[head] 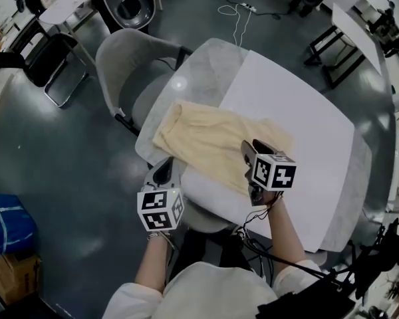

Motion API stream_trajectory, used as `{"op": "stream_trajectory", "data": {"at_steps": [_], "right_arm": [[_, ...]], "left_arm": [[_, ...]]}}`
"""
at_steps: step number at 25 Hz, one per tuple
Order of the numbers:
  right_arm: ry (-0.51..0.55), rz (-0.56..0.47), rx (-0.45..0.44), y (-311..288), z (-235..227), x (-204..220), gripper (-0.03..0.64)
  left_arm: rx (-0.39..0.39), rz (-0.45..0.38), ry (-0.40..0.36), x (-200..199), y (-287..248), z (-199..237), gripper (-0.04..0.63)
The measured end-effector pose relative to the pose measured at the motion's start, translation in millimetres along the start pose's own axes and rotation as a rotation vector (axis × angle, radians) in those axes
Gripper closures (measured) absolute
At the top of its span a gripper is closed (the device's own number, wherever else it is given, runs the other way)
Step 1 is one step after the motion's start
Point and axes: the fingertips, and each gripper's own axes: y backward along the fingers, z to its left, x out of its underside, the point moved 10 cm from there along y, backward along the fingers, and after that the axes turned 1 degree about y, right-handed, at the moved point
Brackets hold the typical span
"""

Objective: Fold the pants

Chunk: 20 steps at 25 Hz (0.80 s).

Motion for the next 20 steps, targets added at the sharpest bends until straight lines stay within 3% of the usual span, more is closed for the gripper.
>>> {"op": "stream_trajectory", "data": {"at_steps": [4,6,11,20], "right_arm": [[-0.065,-0.021,0.084,39.2,-38.8,29.3,0.492],[-0.097,-0.037,0.136,58.8,-60.8,43.4,0.550],[-0.183,-0.048,0.227,97.1,-100.7,76.1,0.609],[-0.275,-0.036,0.254,115.0,-152.2,107.7,0.621]], "left_arm": [[0.076,0.026,-0.039,8.7,-10.1,-49.0,0.586],[0.112,0.038,-0.057,13.1,-16.9,-75.3,0.586],[0.188,0.070,-0.104,20.0,-30.5,-126.6,0.586],[0.209,0.117,-0.168,37.1,-55.0,-182.3,0.586]]}}
